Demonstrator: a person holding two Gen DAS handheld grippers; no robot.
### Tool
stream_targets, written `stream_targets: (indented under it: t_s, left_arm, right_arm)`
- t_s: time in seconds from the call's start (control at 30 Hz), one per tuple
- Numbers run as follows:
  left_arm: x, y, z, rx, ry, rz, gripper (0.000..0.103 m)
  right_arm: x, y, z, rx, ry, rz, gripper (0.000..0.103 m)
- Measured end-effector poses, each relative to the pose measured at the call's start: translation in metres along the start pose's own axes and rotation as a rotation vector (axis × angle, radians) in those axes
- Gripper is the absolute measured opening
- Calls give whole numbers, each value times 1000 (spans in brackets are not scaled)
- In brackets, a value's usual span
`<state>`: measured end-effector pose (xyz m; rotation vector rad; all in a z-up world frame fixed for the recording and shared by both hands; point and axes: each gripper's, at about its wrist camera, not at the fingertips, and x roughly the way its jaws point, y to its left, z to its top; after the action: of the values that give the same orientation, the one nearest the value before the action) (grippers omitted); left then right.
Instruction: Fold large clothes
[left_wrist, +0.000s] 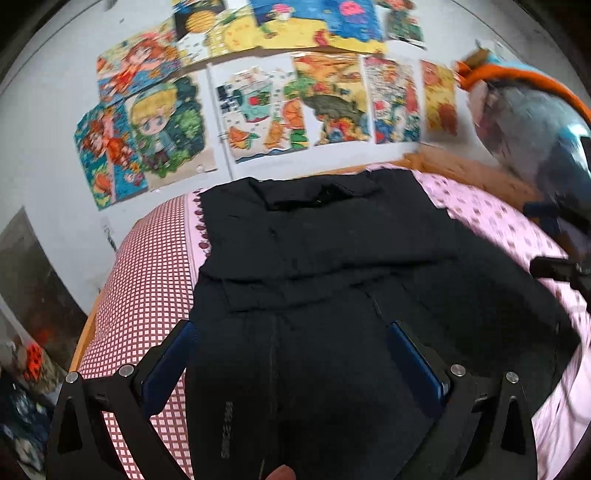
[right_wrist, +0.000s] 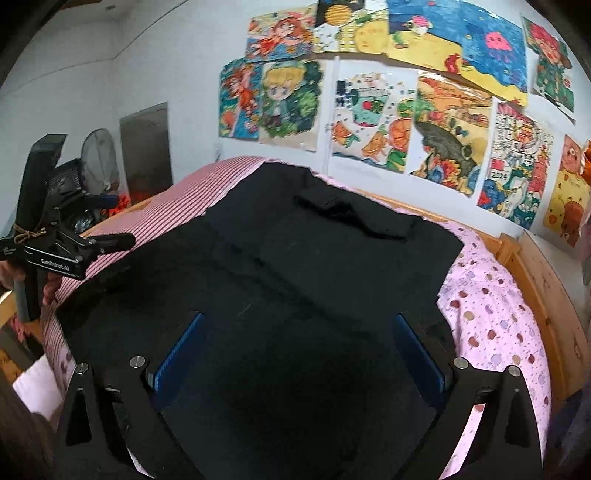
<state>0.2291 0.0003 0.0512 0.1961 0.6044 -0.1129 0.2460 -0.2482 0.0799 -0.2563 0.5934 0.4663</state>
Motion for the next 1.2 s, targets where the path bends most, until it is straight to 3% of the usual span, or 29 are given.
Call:
stream_targets:
  t_s: [0.17, 0.4, 0.77, 1.07, 1.2]
  left_arm:
    - [-13, -21, -21, 89, -30, -51, 103]
    - [-25, -43, -40, 177, -60, -108, 103]
    - [-44, -47, -53, 145, -13, -119, 103]
    - [-59, -50, -94, 195, 52, -117, 103]
    - [-64, -54, -117, 263, 67, -78, 103]
  right_arm:
    - [-9, 13, -22, -52, 43, 22, 98]
    - [-25, 7, -49, -23, 135, 19, 98]
    - [-68, -18, -86, 131, 186, -14, 98]
    - [-62, 3, -115, 70, 269, 4, 98]
    - [-58, 17, -129, 48, 306, 5, 98]
